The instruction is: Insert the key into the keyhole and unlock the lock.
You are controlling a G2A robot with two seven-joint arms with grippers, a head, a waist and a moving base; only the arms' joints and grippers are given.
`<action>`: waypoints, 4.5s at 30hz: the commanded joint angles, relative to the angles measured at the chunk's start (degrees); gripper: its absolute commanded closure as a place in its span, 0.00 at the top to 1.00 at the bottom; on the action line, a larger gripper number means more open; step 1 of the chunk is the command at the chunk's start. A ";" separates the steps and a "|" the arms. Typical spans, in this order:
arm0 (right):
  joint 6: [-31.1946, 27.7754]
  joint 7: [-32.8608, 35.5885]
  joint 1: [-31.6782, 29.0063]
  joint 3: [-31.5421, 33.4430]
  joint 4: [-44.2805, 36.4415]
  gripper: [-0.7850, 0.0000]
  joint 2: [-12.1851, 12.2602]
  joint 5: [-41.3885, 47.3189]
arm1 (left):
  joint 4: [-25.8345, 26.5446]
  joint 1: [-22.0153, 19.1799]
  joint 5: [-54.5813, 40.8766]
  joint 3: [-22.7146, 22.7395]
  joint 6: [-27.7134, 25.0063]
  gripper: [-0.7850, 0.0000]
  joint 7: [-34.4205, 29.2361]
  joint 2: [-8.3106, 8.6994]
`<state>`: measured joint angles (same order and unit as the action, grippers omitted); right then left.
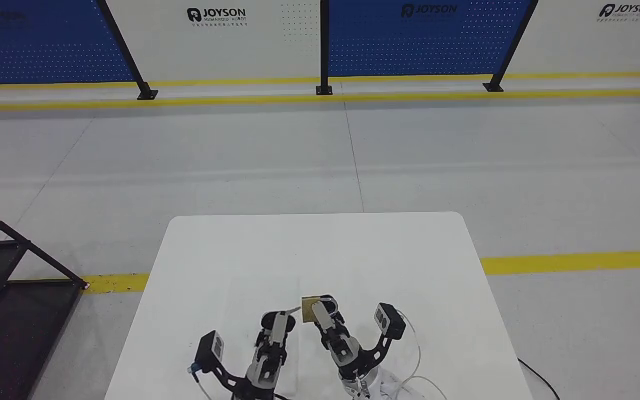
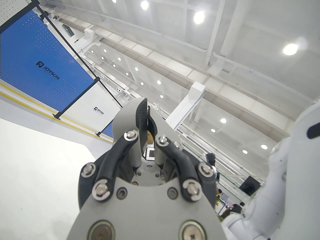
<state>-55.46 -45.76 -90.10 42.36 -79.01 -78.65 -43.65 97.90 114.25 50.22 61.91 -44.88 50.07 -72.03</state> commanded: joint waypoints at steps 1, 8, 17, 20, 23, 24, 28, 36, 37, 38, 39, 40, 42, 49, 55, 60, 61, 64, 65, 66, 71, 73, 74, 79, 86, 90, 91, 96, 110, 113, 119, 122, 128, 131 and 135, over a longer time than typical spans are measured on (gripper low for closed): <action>0.00 0.00 0.00 0.00 0.00 0.00 0.00 0.00 | 0.00 0.12 0.04 0.15 -0.17 0.00 -0.39 0.05; 0.00 0.00 0.00 0.00 0.00 0.00 0.00 0.00 | 0.03 0.21 -0.40 0.47 -0.64 0.00 -1.99 0.19; 0.00 0.00 0.00 0.00 0.00 0.00 0.00 0.00 | 0.13 0.23 -1.16 0.79 -1.42 0.00 -2.91 0.27; 0.00 0.00 0.00 0.00 0.00 0.00 0.00 0.00 | 0.26 0.48 -1.10 0.96 -1.86 0.00 -2.91 0.32; 0.00 0.00 0.00 0.00 0.00 0.00 0.00 0.00 | 0.36 0.75 -0.83 1.18 -2.20 0.00 -3.03 0.39; 0.00 0.00 0.00 0.00 0.00 0.00 0.00 0.00 | 0.37 0.81 -0.70 1.26 -2.37 0.00 -3.10 0.41; 0.00 0.00 0.00 0.00 0.00 0.00 0.00 0.00 | 0.39 1.09 -0.57 1.48 -2.44 0.00 -3.15 0.46; 0.00 0.00 0.00 0.00 0.00 0.00 0.00 0.00 | 0.04 0.73 -1.10 1.51 -2.07 0.00 -3.66 0.42; 0.00 0.00 0.00 0.00 0.00 0.00 0.00 0.00 | -0.02 0.67 -1.19 1.49 -1.99 0.00 -3.85 0.41; 0.00 0.00 0.00 0.00 0.00 0.00 0.00 0.00 | -0.03 0.61 -1.24 1.45 -2.01 0.00 -4.06 0.41; 0.00 0.00 0.00 0.00 0.00 0.00 0.00 0.00 | -0.03 0.56 -1.31 1.45 -1.93 0.00 -4.15 0.40; 0.00 0.00 0.00 0.00 0.00 0.00 0.00 0.00 | -0.03 0.53 -1.32 1.41 -2.00 0.00 -4.30 0.40; 0.00 0.00 0.00 0.00 0.00 0.00 0.00 0.00 | -0.04 0.50 -1.42 1.41 -2.00 0.00 -4.41 0.40; 0.00 0.00 0.00 0.00 0.00 0.00 0.00 0.00 | 0.01 0.59 -1.20 1.52 -1.94 0.00 -4.73 0.42; 2.44 4.36 -0.42 0.70 -1.50 0.00 0.15 1.58 | 0.17 0.79 -0.98 1.84 -1.46 0.00 -5.02 0.46; 3.05 6.73 -1.06 1.84 -2.52 0.00 0.43 1.25 | 0.41 0.97 -0.86 2.05 -1.20 0.00 -5.45 0.52; 3.04 7.17 -1.19 2.01 -2.69 0.00 0.48 0.96 | 0.43 0.98 -0.74 2.10 -1.13 0.00 -5.62 0.54; 3.31 7.72 -1.71 2.51 -3.20 0.00 0.57 0.54 | 0.58 1.09 -0.50 2.13 -0.96 0.00 -5.96 0.57; 3.34 7.97 -1.80 2.64 -3.35 0.00 0.59 0.35 | 0.62 1.12 -0.37 2.11 -0.88 0.00 -6.06 0.57; 3.48 8.17 -1.93 2.76 -3.43 0.00 0.61 0.25 | 0.66 1.15 -0.35 2.09 -0.84 0.00 -6.06 0.57; 3.48 8.95 -2.35 3.19 -3.84 0.00 0.62 0.47 | 0.74 1.21 0.03 2.08 -0.51 0.29 -6.21 0.60; 3.29 9.24 -2.46 3.37 -3.97 0.00 0.63 0.66 | 0.74 1.25 0.03 2.06 -0.42 0.33 -6.33 0.61; 3.23 9.39 -2.52 3.47 -4.01 0.00 0.63 0.73 | 0.76 1.27 0.04 2.08 -0.33 0.33 -6.33 0.61; 2.99 9.82 -2.88 4.03 -4.38 0.00 0.66 1.10 | 0.95 1.58 0.05 2.31 -0.45 0.38 -6.14 0.69; 2.37 10.38 -3.56 5.19 -4.88 0.00 0.83 1.36 | 0.77 2.23 0.77 3.84 -1.51 0.33 -6.25 1.05; 2.06 11.31 -3.94 5.75 -5.28 0.00 0.97 1.50 | 0.27 2.37 1.17 4.78 -2.68 0.30 -7.07 1.33; 2.08 11.64 -4.03 5.84 -5.30 0.00 0.99 1.58 | 0.22 2.42 1.14 4.87 -2.80 0.31 -7.24 1.36; 2.33 13.26 -4.32 6.22 -5.60 0.00 1.10 1.98 | 0.22 2.28 1.52 4.88 -3.04 0.25 -8.07 1.46; 3.24 16.47 -4.53 6.39 -6.01 0.00 1.10 2.57 | -0.12 1.88 2.75 4.38 -1.86 0.00 -8.53 1.49; 3.33 16.86 -4.65 6.43 -6.13 0.00 1.10 2.58 | -0.10 1.82 3.16 4.40 -1.42 0.00 -8.44 1.51; 3.57 17.55 -4.84 6.62 -6.34 0.00 1.13 2.74 | -0.15 1.84 4.82 4.57 -0.75 0.00 -7.18 1.55; 3.65 17.95 -4.90 6.71 -6.44 0.00 1.15 3.01 | -0.27 1.88 5.12 4.49 -0.62 0.22 -6.62 1.57; 3.64 18.45 -5.04 6.92 -6.62 0.00 1.18 3.40 | -0.34 1.87 5.53 4.35 -0.39 0.26 -6.27 1.62; 3.53 18.68 -5.09 6.99 -6.69 0.00 1.19 3.60 | -0.45 1.83 5.50 4.25 -0.30 0.23 -6.28 1.65; 3.48 18.90 -5.15 7.10 -6.76 0.00 1.19 3.73 | -0.49 1.76 5.56 4.20 -0.13 0.19 -6.25 1.69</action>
<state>-51.97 -26.89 -95.24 49.44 -85.75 -77.46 -39.94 97.41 116.01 55.76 66.14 -45.05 43.78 -70.34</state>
